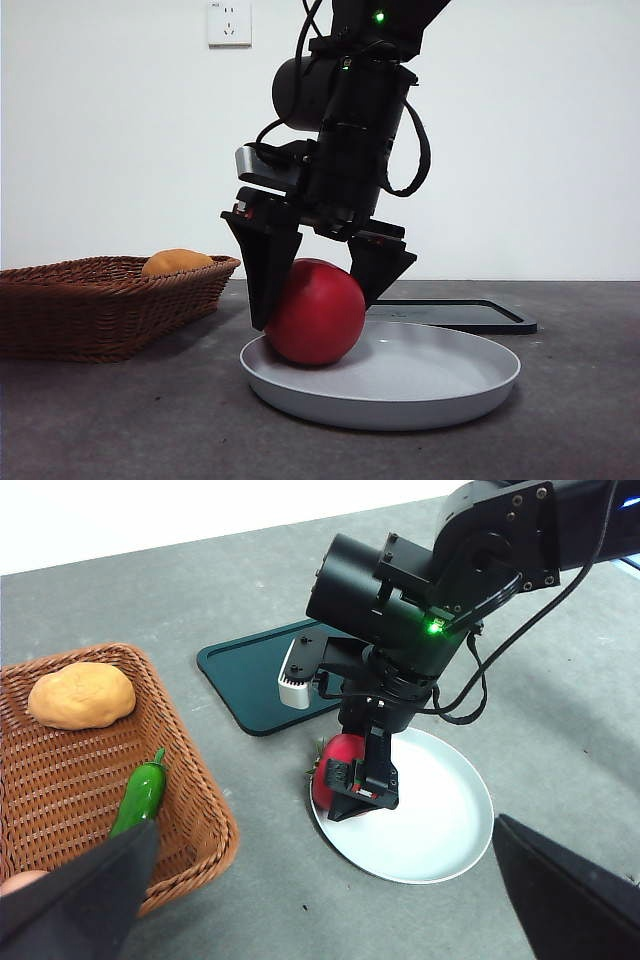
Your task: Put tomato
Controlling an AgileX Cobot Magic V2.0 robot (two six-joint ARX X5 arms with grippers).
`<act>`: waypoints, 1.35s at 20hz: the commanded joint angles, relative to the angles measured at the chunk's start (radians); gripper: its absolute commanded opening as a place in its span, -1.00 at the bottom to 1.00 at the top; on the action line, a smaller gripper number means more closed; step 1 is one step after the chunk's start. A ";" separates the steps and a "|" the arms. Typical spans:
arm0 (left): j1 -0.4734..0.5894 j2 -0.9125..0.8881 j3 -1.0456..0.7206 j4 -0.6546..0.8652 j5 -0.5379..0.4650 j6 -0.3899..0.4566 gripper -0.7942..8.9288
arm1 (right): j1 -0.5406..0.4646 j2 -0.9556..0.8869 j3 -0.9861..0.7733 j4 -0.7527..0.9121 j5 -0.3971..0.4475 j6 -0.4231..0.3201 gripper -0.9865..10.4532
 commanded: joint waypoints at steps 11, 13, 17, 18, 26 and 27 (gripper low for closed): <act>-0.005 0.003 0.008 0.019 0.003 -0.002 0.59 | -0.058 0.023 0.275 0.052 0.066 -0.008 -0.30; -0.005 0.003 0.008 0.019 0.003 -0.003 0.59 | -0.094 0.023 0.295 0.147 0.076 -0.009 -0.30; -0.005 0.004 0.008 0.021 0.003 -0.002 0.59 | -0.190 0.073 0.294 0.282 0.076 0.000 -0.29; -0.005 0.004 0.008 0.023 0.003 -0.002 0.59 | -0.215 0.098 0.294 0.287 0.075 0.017 -0.29; -0.005 0.006 0.008 0.081 0.003 -0.002 0.59 | -0.341 0.206 0.291 0.272 0.004 0.052 -0.29; -0.005 0.006 0.008 0.090 0.003 -0.002 0.59 | -0.342 0.211 0.290 0.271 -0.007 0.051 -0.29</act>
